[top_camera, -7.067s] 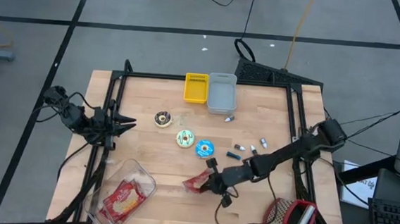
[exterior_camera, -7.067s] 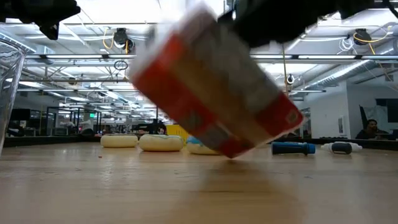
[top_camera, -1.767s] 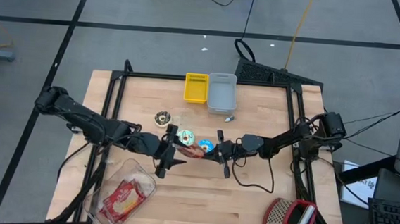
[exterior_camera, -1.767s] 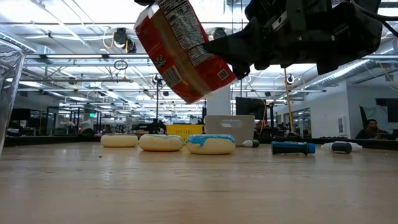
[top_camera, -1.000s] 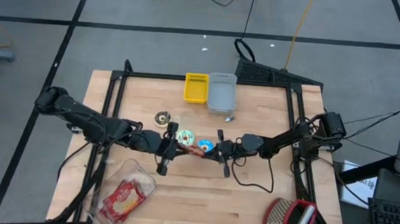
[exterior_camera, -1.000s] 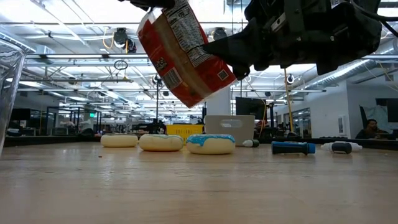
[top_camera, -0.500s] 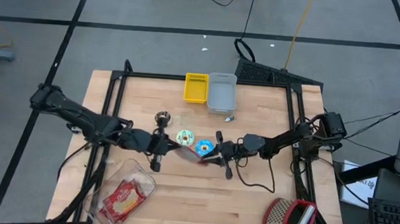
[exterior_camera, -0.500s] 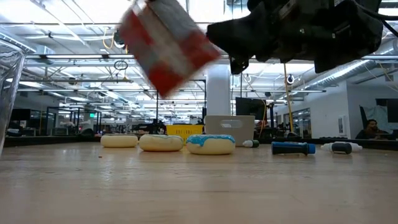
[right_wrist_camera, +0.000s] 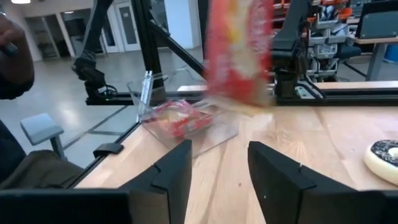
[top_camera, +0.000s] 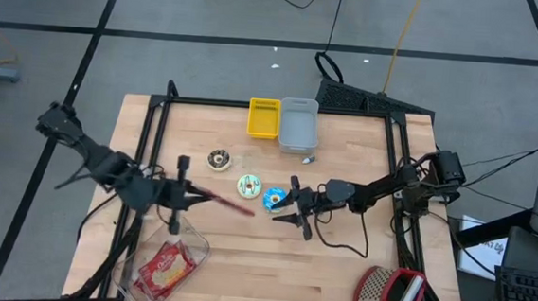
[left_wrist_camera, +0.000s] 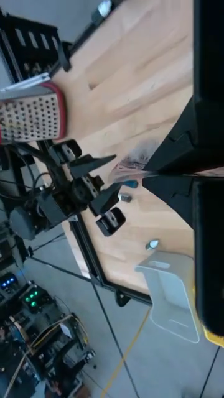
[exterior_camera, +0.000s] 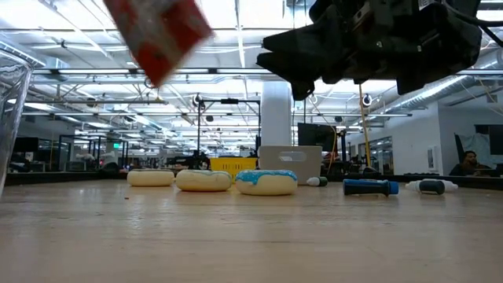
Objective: Pick & Place Food Item
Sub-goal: Stack the red popcorn bag on top of the red popcorn bag in the transparent bin
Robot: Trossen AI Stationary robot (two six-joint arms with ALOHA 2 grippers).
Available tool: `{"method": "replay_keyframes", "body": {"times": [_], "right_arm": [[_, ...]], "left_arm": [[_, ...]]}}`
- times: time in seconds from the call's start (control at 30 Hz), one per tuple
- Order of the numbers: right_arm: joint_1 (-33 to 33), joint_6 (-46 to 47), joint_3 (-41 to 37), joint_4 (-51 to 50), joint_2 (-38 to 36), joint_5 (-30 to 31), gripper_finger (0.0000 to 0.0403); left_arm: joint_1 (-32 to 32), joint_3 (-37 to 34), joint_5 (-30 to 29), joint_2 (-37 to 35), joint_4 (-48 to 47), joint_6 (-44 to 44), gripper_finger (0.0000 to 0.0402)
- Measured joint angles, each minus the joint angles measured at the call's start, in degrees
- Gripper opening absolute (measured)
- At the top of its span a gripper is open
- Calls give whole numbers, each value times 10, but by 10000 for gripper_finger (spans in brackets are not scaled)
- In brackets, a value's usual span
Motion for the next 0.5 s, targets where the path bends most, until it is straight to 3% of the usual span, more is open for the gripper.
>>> {"method": "replay_keyframes", "body": {"times": [0.27, 0.5], "right_arm": [[0, 0, 0, -5, 0, 0, 144], [0, 0, 0, -9, 0, 2, 145]], "left_arm": [[-82, 9, -34, -19, -83, -77, 1], [-149, 98, -94, 50, -234, -191, 0]]}}
